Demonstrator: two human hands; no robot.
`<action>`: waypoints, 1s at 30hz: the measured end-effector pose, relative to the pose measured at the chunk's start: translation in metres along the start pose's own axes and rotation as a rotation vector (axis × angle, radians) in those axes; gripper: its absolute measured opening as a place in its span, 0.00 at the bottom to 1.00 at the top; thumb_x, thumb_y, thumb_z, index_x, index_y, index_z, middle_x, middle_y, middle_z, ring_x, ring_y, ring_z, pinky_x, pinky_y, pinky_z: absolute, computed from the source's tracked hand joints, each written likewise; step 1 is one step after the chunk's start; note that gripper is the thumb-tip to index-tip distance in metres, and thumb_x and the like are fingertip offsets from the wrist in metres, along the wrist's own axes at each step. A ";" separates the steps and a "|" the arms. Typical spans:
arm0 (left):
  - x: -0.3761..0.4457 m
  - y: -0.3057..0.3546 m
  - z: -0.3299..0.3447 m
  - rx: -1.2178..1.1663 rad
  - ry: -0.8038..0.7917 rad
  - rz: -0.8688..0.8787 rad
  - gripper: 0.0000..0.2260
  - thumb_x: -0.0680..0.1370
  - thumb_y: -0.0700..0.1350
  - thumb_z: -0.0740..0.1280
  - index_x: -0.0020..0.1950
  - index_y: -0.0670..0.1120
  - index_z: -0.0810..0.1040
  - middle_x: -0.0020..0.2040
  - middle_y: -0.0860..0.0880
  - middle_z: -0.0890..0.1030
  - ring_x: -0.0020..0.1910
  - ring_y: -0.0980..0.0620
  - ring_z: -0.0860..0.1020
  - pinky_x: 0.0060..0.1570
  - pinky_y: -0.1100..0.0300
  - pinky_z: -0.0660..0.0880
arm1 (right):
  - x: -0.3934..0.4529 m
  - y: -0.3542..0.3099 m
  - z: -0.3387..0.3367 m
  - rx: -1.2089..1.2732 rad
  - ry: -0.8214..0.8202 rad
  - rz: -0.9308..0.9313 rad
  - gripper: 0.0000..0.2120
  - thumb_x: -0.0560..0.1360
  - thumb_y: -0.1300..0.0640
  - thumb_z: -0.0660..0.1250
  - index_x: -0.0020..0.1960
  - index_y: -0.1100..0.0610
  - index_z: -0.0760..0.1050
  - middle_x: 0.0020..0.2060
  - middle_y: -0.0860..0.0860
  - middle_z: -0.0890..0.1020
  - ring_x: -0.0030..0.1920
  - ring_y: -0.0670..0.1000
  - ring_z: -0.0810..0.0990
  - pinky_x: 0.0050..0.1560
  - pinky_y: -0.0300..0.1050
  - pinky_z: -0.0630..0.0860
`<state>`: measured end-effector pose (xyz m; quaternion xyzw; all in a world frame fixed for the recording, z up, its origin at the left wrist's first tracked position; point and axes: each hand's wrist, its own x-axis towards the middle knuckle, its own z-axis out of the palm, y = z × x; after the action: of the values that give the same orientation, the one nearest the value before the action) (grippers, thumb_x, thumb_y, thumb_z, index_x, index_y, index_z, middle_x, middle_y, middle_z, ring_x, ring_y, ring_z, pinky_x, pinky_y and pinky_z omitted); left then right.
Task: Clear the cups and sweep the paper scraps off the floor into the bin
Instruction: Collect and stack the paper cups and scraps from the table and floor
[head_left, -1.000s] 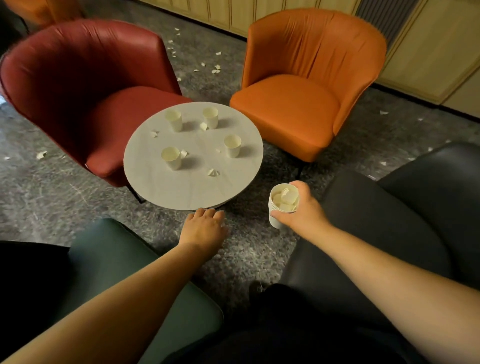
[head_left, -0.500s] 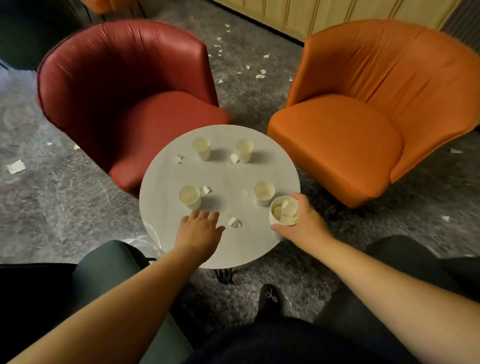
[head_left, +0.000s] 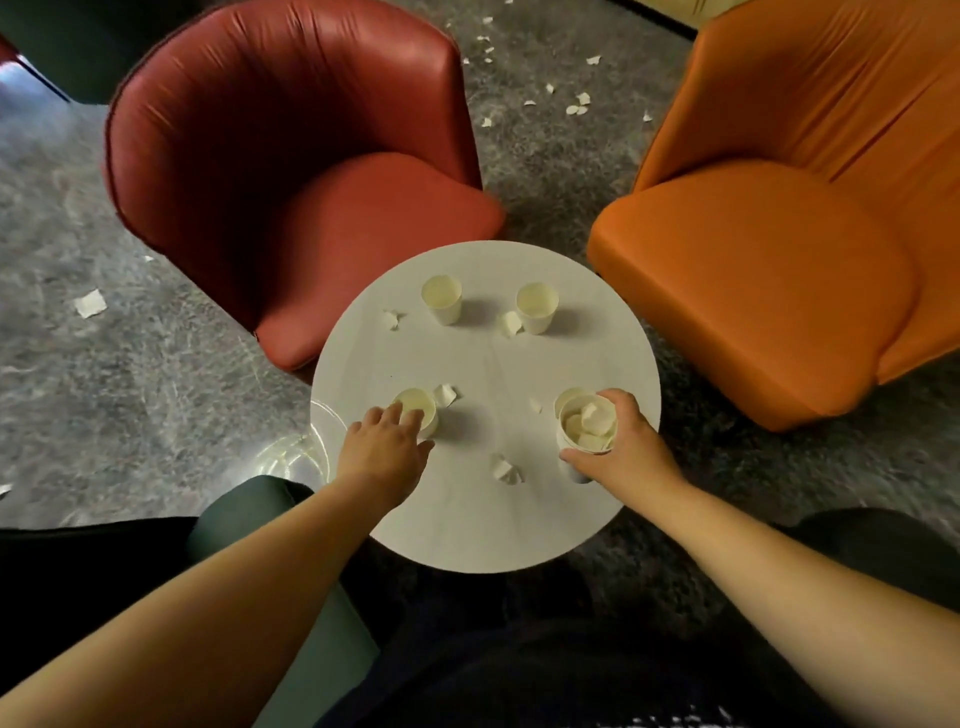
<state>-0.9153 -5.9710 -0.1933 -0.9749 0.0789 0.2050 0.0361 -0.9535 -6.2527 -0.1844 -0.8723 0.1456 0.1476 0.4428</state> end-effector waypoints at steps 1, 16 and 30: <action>0.008 -0.003 0.001 0.011 -0.029 0.011 0.23 0.82 0.57 0.56 0.75 0.50 0.62 0.77 0.46 0.63 0.71 0.43 0.65 0.67 0.49 0.64 | 0.004 -0.001 0.002 0.001 0.011 0.008 0.37 0.64 0.51 0.79 0.65 0.48 0.61 0.59 0.47 0.73 0.55 0.48 0.72 0.49 0.40 0.69; 0.117 -0.065 0.018 0.303 -0.232 0.531 0.43 0.77 0.54 0.70 0.80 0.53 0.43 0.80 0.44 0.45 0.75 0.40 0.58 0.70 0.46 0.64 | 0.034 -0.032 0.063 0.061 0.274 0.232 0.37 0.62 0.51 0.80 0.65 0.50 0.64 0.56 0.43 0.72 0.53 0.44 0.72 0.49 0.37 0.68; 0.163 -0.085 -0.025 -0.263 -0.013 0.537 0.36 0.70 0.51 0.76 0.74 0.51 0.63 0.67 0.47 0.68 0.62 0.45 0.72 0.56 0.49 0.77 | 0.060 -0.057 0.113 0.150 0.381 0.263 0.34 0.62 0.51 0.79 0.61 0.46 0.64 0.54 0.44 0.74 0.53 0.48 0.75 0.51 0.44 0.75</action>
<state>-0.7434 -5.9128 -0.2333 -0.9141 0.3064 0.2221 -0.1454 -0.8917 -6.1354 -0.2301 -0.8226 0.3494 0.0258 0.4478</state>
